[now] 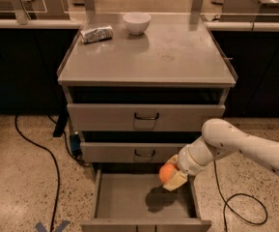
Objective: Place orange into bottom drawer
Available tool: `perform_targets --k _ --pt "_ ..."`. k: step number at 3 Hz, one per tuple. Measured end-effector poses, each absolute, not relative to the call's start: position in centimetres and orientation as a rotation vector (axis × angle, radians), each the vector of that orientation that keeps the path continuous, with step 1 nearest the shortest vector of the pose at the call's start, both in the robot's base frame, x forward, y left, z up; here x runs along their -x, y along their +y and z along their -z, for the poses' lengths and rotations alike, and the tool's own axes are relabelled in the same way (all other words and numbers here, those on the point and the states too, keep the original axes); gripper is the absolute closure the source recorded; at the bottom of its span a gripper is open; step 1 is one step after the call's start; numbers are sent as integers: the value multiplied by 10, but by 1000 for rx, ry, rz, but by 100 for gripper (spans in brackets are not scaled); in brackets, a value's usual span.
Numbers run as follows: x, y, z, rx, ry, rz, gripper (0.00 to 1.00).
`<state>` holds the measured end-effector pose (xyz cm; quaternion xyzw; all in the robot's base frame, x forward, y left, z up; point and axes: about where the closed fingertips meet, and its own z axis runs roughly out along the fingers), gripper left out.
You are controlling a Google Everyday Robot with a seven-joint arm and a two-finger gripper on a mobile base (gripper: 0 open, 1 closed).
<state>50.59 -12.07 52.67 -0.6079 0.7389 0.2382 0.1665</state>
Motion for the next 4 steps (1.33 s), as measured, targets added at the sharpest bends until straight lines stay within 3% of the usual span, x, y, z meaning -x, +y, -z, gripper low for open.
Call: perform_targets --k 2,4 --pt "-478 -139 -516 1649 2120 -690 100" --pt "-455 -117 -438 1575 2242 -622 100"
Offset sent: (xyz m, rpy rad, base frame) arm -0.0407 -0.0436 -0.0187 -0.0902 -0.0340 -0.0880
